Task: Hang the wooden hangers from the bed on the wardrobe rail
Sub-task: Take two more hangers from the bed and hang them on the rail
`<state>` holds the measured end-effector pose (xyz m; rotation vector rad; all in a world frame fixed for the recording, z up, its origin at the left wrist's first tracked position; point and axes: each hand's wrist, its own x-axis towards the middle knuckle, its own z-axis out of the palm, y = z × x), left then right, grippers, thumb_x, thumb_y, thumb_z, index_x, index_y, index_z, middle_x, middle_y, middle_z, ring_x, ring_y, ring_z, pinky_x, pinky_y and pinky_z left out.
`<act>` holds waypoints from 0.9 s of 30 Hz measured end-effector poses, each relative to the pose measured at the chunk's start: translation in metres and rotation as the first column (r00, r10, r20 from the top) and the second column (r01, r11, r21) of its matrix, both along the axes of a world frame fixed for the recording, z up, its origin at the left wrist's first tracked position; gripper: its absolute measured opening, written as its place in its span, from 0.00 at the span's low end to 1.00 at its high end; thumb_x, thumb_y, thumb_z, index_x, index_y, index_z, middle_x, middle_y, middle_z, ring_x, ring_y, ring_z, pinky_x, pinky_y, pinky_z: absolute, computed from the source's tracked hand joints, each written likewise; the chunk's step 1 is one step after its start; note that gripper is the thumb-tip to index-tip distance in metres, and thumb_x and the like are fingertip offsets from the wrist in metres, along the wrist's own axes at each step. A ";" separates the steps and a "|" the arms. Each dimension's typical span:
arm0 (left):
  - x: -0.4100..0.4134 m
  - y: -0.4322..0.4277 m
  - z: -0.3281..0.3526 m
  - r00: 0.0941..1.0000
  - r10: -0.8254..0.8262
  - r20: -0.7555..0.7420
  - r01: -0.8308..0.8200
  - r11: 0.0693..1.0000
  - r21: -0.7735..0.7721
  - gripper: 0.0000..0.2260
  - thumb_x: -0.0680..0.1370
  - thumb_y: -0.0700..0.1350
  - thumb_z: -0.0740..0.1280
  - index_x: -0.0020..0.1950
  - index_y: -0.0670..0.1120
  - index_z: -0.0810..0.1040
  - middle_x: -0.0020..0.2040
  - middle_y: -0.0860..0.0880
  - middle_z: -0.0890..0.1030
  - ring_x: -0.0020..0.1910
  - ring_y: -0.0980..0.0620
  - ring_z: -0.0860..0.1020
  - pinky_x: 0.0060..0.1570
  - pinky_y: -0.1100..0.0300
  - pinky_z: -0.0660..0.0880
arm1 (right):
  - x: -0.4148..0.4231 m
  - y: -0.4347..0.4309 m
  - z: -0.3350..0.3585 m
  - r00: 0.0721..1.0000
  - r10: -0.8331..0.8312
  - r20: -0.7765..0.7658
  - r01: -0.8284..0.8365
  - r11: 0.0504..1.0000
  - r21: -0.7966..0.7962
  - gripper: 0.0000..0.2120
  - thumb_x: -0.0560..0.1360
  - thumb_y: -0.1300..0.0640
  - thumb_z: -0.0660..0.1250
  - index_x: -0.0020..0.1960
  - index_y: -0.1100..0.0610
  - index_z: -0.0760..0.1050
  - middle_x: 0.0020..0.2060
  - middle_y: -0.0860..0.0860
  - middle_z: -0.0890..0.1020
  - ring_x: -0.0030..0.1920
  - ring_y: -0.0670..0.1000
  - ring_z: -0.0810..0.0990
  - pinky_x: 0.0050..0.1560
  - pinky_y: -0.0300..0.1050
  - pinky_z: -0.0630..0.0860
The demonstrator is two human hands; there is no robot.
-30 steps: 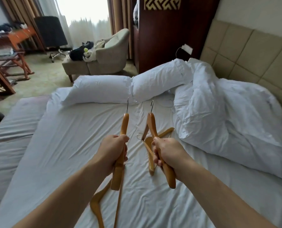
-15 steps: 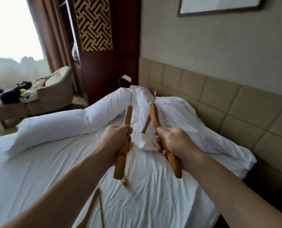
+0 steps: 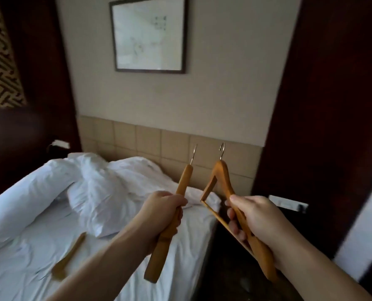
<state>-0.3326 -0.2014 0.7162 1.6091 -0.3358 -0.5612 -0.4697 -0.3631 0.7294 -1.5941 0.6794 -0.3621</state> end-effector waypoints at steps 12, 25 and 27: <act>-0.207 -0.206 0.021 0.861 -0.506 0.041 0.503 0.861 0.071 0.13 0.79 0.41 0.70 0.36 0.38 0.78 0.24 0.45 0.76 0.18 0.52 0.73 0.20 0.63 0.71 | -0.264 -0.121 0.024 0.872 -0.484 0.071 0.484 0.875 0.016 0.15 0.84 0.57 0.65 0.50 0.69 0.81 0.32 0.57 0.79 0.25 0.51 0.77 0.23 0.42 0.69; -0.368 -0.321 0.056 0.530 -0.847 0.050 0.848 0.530 -0.017 0.12 0.76 0.39 0.72 0.34 0.37 0.79 0.25 0.43 0.76 0.18 0.50 0.72 0.19 0.64 0.69 | -0.426 -0.119 0.056 0.508 -0.855 0.109 0.861 0.509 -0.018 0.14 0.85 0.57 0.63 0.49 0.67 0.80 0.31 0.57 0.79 0.25 0.52 0.76 0.23 0.42 0.70; -0.384 -0.326 0.059 0.446 -0.893 0.064 0.895 0.446 -0.012 0.13 0.76 0.40 0.72 0.32 0.38 0.78 0.24 0.43 0.75 0.17 0.50 0.71 0.19 0.65 0.69 | -0.438 -0.109 0.058 0.431 -0.896 0.109 0.902 0.432 -0.014 0.14 0.85 0.57 0.63 0.51 0.68 0.80 0.31 0.55 0.79 0.24 0.51 0.76 0.23 0.41 0.71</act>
